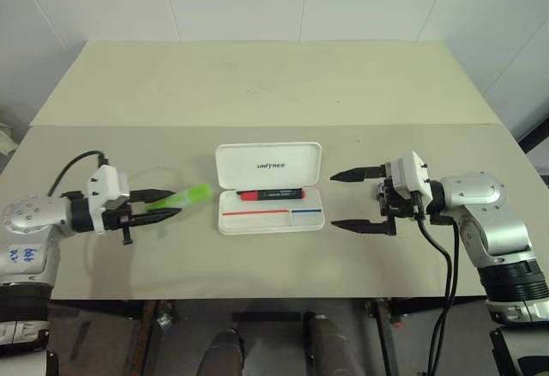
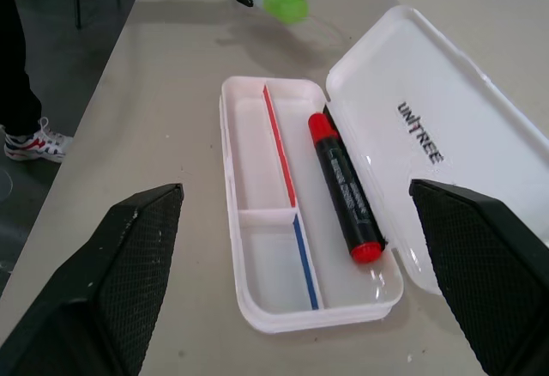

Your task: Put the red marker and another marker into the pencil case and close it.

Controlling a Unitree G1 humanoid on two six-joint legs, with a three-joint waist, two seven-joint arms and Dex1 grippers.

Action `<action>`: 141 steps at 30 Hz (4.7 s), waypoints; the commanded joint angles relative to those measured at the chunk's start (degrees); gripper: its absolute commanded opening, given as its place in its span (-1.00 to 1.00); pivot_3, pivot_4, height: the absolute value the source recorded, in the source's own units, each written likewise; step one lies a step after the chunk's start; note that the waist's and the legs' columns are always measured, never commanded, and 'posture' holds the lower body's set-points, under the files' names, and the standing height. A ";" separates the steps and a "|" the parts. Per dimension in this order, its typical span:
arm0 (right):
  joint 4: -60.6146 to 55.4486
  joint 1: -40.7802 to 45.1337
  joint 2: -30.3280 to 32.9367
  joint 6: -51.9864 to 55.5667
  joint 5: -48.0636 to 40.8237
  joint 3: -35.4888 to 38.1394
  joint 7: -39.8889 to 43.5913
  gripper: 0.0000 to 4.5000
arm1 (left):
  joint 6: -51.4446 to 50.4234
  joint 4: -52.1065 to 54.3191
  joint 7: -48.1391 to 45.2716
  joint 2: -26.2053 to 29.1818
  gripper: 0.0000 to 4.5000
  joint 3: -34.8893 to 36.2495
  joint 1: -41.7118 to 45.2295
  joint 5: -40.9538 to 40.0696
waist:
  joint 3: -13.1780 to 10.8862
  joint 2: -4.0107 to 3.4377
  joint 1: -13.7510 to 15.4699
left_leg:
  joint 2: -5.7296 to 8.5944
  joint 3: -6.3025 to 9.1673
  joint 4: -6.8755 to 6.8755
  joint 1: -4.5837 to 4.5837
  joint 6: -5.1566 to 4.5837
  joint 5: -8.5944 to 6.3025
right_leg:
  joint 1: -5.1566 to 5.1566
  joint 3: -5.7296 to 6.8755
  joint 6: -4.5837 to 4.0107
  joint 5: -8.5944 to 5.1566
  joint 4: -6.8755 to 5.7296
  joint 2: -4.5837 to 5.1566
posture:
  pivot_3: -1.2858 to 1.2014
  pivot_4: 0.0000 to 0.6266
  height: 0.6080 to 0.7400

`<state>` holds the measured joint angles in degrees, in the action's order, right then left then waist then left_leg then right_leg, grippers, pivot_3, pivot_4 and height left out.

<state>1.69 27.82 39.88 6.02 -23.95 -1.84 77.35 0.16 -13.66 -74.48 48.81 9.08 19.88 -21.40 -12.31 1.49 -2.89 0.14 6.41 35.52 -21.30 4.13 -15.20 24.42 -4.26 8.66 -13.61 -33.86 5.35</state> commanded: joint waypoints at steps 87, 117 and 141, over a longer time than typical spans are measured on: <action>-14.41 -14.17 -7.04 7.54 1.23 6.91 -32.77 1.00 | -11.71 6.27 0.56 -16.00 0.99 -17.86 18.15 6.38 | 0.00 0.01 1.25 | 0.05 -0.01 0.49 -0.05 -0.01 0.00 | -0.15 -0.11 0.11 0.07 -0.02 -0.03 | 0.03 -0.52 1.00; -13.33 -18.64 -23.86 23.22 14.63 10.30 -67.91 1.00 | -13.78 7.41 -3.54 -8.50 0.99 -5.59 16.29 -4.41 | 0.06 0.09 0.53 | 0.04 0.00 0.45 0.07 -0.04 0.02 | -0.25 -0.14 -0.06 0.02 0.02 -0.05 | 0.03 -0.52 1.00; -8.62 -10.18 -25.66 24.86 13.08 10.12 -67.74 -0.82 | -12.90 9.56 -1.52 -7.50 1.00 -3.96 13.27 -4.48 | 0.05 0.09 -0.20 | 0.03 -0.02 0.41 0.04 -0.16 0.13 | -0.29 -0.25 -0.28 0.07 0.24 -0.08 | 0.03 -0.52 1.00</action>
<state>-6.06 16.84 13.17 31.30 -9.64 7.36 7.77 -13.59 -5.43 -76.25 40.58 3.56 33.16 -24.71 -12.26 1.59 -3.09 0.17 6.39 35.93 -21.26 3.97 -15.08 24.13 -4.52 8.39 -13.53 -33.61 5.27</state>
